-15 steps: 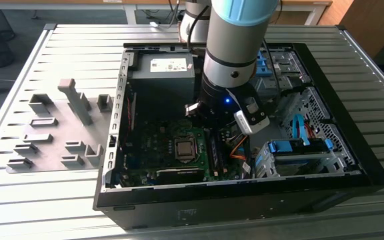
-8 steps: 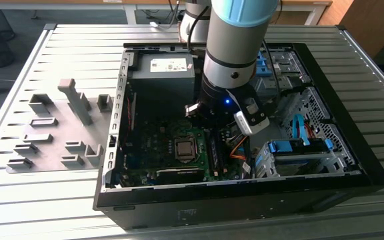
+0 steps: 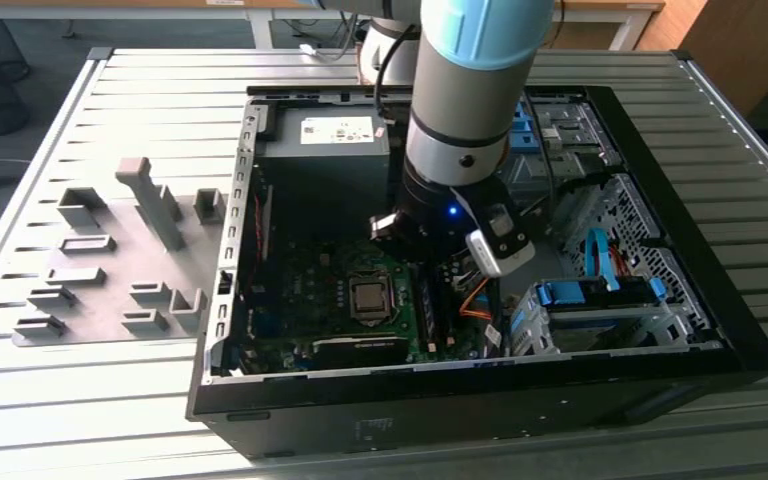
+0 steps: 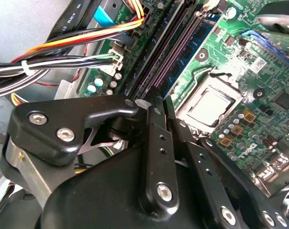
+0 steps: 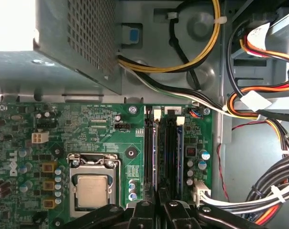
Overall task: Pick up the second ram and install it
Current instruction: 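Insert the second ram into the second slot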
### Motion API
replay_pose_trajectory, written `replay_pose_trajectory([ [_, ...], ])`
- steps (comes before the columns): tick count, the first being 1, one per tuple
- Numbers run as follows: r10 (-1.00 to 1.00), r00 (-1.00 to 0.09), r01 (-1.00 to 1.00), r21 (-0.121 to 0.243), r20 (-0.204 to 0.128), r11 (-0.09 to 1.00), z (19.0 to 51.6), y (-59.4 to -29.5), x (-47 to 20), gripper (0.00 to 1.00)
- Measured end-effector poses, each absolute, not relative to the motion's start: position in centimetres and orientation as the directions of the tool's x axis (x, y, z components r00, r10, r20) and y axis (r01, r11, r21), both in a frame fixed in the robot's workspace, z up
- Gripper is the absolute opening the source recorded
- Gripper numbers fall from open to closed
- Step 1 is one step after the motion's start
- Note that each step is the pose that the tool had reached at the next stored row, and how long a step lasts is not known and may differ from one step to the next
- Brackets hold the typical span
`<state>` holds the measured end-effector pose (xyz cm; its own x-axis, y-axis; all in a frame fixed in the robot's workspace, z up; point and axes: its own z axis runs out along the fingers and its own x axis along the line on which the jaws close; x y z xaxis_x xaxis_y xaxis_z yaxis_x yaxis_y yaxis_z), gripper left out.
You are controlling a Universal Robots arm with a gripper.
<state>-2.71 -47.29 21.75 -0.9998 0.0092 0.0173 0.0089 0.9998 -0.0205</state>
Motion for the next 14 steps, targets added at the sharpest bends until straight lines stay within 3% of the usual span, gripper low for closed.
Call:
replay_pose_trajectory([
  [14,0.002,-1.000,0.001,-0.021,0.017,1.000,21.59,-47.29,-2.69,0.14],
])
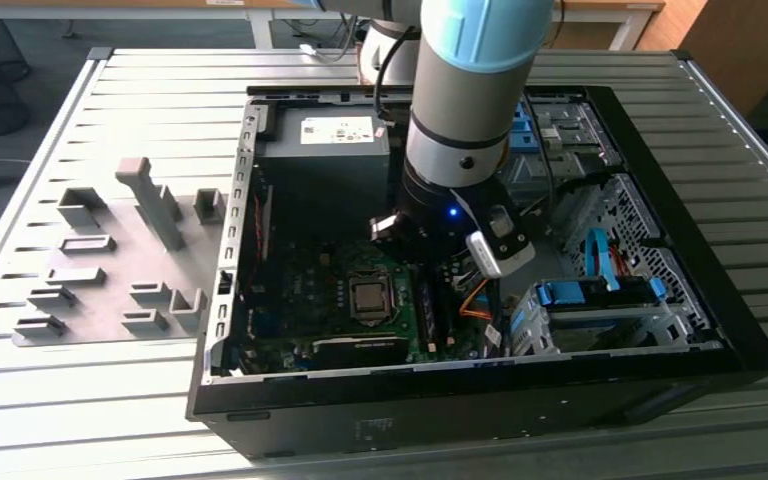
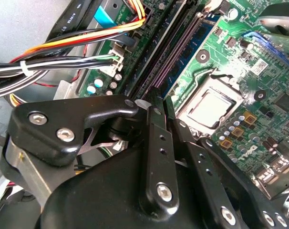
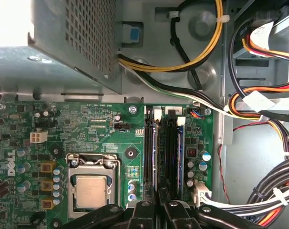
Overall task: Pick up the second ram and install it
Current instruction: 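Insert the second ram into the second slot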
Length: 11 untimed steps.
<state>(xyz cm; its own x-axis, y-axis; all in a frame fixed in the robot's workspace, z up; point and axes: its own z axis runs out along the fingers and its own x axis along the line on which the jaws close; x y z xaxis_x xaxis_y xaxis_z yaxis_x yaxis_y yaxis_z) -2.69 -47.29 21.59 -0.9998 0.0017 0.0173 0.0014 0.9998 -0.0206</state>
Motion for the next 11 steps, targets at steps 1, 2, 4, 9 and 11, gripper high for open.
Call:
replay_pose_trajectory([
  [1,0.002,-1.000,0.001,-0.021,0.017,1.000,21.57,-47.29,-2.69,0.14],
  [2,0.002,-1.000,0.001,-0.021,0.017,1.000,21.55,-47.29,-2.68,0.14],
  [4,0.002,-1.000,0.001,-0.020,0.017,1.000,21.47,-47.29,-2.68,0.14],
  [9,0.002,-1.000,0.001,-0.022,0.017,1.000,21.40,-47.38,-2.68,0.14],
  [11,0.002,-1.000,0.001,-0.022,0.017,1.000,21.40,-47.46,-2.68,0.14],
])
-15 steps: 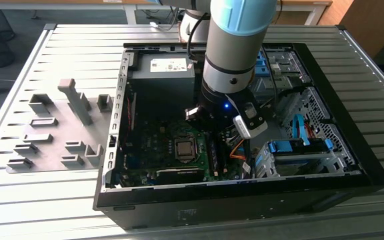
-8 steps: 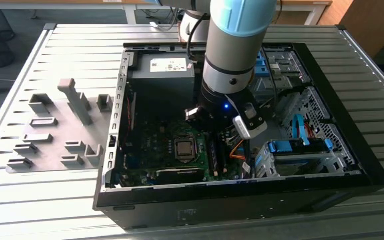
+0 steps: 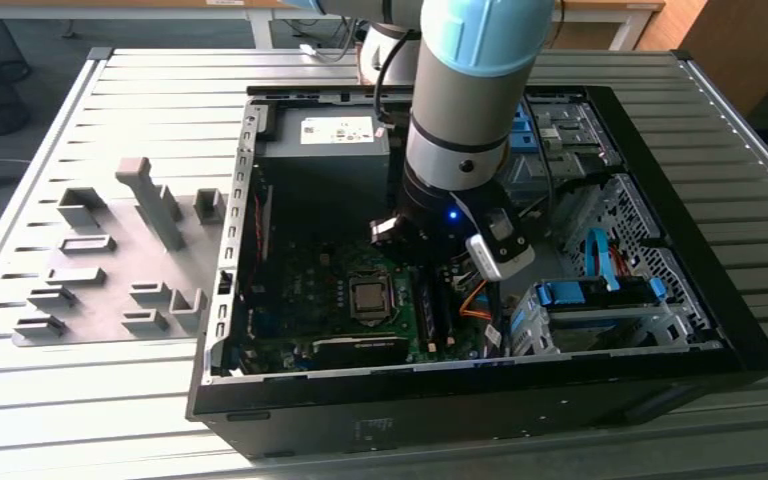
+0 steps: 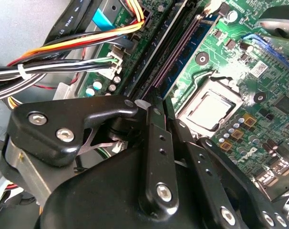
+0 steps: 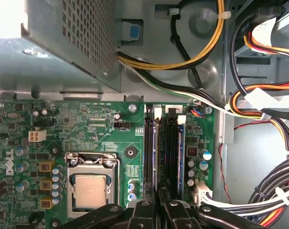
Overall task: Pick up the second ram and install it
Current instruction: 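Insert the second ram into the second slot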
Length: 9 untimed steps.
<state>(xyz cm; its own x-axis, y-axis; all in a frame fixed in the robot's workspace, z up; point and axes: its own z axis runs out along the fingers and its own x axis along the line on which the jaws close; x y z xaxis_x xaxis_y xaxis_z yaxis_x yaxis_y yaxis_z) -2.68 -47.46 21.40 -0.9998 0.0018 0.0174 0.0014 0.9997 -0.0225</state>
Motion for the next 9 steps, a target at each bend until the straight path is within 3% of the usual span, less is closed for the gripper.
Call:
replay_pose_trajectory([
  [9,0.002,-1.000,0.002,-0.022,0.017,1.000,21.40,-47.48,-2.68,0.14],
])
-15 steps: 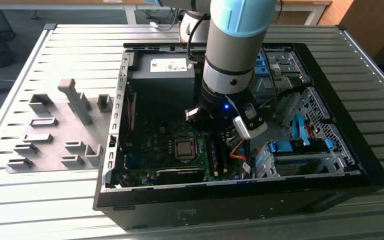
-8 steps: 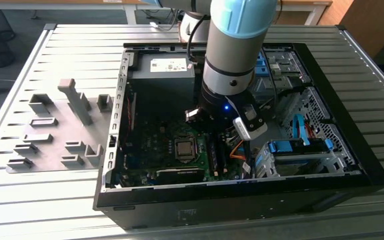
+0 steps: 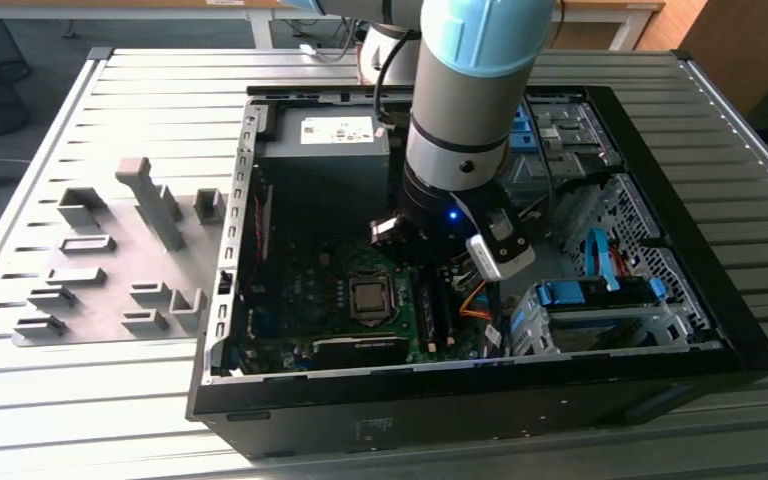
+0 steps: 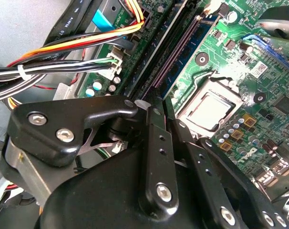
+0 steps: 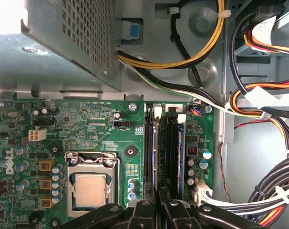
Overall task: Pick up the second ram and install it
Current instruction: 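Insert the second ram into the second slot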
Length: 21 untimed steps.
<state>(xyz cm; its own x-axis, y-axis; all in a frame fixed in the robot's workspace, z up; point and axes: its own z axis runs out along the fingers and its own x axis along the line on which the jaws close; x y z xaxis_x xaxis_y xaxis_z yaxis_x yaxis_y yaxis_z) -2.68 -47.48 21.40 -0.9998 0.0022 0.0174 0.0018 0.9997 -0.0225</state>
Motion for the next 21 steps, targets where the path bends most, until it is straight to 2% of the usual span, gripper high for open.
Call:
replay_pose_trajectory([
  [21,0.007,-1.000,0.006,-0.011,0.017,1.000,21.43,-47.55,-2.60,0.14],
])
